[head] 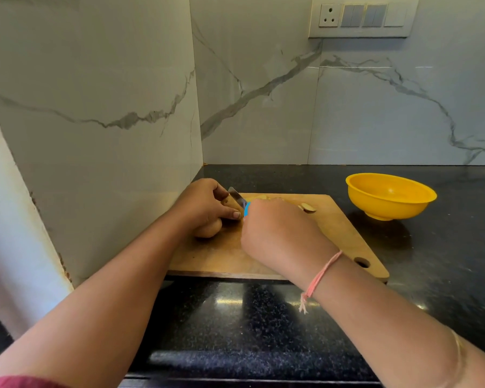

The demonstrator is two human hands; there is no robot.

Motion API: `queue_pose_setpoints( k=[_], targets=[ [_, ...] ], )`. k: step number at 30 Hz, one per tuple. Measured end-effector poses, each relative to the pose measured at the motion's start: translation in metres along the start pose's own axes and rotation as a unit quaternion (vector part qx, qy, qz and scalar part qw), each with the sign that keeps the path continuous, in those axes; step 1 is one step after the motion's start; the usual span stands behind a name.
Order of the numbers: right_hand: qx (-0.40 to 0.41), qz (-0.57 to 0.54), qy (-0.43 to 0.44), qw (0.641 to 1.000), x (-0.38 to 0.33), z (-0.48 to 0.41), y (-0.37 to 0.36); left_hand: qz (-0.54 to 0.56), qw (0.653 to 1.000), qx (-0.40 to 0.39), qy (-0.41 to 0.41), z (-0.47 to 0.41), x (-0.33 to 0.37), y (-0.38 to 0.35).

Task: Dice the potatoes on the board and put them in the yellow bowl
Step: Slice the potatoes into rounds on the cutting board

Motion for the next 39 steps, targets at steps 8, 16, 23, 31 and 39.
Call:
queue_pose_setpoints(
  k=[8, 16, 23, 31, 39],
  targets=[
    [-0.004, 0.027, 0.032, 0.999, -0.015, -0.021, 0.018, -0.011, 1.000, 0.016, -0.010, 0.000, 0.001, 0.003],
    [-0.024, -0.036, 0.041, 0.998, -0.003, -0.029, 0.012, 0.008, 1.000, 0.015, -0.007, 0.000, 0.002, 0.003],
    [0.000, -0.014, 0.041, 0.999, 0.000, -0.019, -0.010, 0.018, 1.000, 0.008, 0.000, -0.002, -0.002, 0.003],
    [0.014, -0.007, 0.045, 0.999, -0.002, -0.015, -0.015, 0.013, 1.000, 0.013, 0.002, -0.001, -0.002, 0.003],
    [-0.009, -0.031, 0.026, 0.999, -0.001, -0.013, -0.024, 0.039, 0.999, 0.010, 0.011, -0.004, -0.004, 0.005]
  ],
)
Point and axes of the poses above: each hand's wrist, its own z-axis away from the middle knuckle, its own y-axis out of the back of the hand, x = y × z, the point moved 9 cm from there along -z, towards the middle knuckle, and after that the axes turned 15 degrees about z, right-handed, at the moved point
